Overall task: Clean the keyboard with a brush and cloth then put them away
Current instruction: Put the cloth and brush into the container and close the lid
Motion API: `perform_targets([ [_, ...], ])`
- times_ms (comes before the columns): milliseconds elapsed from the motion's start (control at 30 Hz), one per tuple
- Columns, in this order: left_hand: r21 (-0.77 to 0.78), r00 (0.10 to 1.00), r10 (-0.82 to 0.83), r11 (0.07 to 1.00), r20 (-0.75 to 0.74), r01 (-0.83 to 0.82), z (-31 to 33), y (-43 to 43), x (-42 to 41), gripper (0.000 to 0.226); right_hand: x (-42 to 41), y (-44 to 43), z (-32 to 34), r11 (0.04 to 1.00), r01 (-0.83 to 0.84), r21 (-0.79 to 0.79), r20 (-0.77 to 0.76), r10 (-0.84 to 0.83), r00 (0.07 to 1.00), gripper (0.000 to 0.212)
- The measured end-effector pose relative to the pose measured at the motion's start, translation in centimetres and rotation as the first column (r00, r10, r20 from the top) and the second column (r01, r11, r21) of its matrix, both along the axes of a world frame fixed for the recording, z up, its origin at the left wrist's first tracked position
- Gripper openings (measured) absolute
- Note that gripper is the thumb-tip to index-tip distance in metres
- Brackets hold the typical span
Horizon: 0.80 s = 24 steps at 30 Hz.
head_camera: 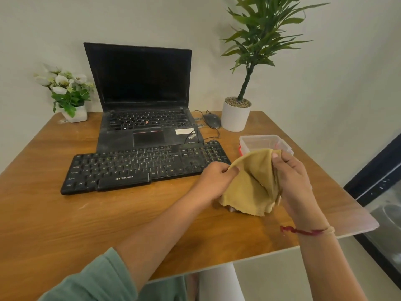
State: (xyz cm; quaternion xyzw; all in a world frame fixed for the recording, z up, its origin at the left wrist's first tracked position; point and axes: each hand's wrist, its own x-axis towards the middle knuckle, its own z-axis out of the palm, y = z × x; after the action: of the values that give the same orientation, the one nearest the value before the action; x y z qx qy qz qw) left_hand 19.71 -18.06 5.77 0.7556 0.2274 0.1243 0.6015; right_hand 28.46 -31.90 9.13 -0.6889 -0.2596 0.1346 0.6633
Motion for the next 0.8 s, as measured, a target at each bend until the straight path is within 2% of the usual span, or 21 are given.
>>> perform_targets([
  [100,-0.187,0.999,0.039,0.982,0.026,-0.033,1.7,-0.2,-0.9,0.036,-1.6,0.3,1.3,0.997,-0.059,0.055,0.11,0.052,0.993,0.037],
  [233,-0.322,0.996,0.067,0.946,0.064,-0.043,3.6,0.7,-3.0,0.039,-4.6,0.9,1.4,0.971,-0.24,-0.01,0.292,0.232,0.928,0.021],
  [300,-0.31,0.995,0.06,0.95,0.076,-0.033,4.3,1.0,-4.2,0.042,-5.9,1.3,0.6,0.945,-0.319,-0.072,0.345,0.324,0.881,0.022],
  [367,-0.252,0.996,0.064,0.967,0.07,-0.044,4.7,1.5,-5.4,0.042,-6.7,1.8,-0.1,0.938,-0.339,-0.075,0.359,0.343,0.868,0.032],
  [500,-0.085,0.997,0.061,0.995,0.057,-0.056,4.7,2.6,-7.0,0.041,-7.8,2.7,-0.3,0.943,-0.331,0.017,0.308,0.31,0.899,0.03],
  [600,-0.057,0.998,0.052,0.997,0.039,-0.049,4.8,3.1,-8.0,0.038,-8.7,3.1,-0.3,0.95,-0.299,0.094,0.28,0.263,0.923,0.028],
  [700,-0.107,0.997,0.056,0.993,0.045,-0.051,4.9,3.2,-8.6,0.037,-10.0,3.6,-0.7,0.946,-0.325,-0.011,0.341,0.309,0.888,0.031],
  [800,-0.194,0.992,0.114,0.976,0.058,-0.101,5.0,3.5,-9.2,0.038,-11.0,4.1,-1.7,0.926,-0.255,-0.28,0.53,0.37,0.763,0.048],
])
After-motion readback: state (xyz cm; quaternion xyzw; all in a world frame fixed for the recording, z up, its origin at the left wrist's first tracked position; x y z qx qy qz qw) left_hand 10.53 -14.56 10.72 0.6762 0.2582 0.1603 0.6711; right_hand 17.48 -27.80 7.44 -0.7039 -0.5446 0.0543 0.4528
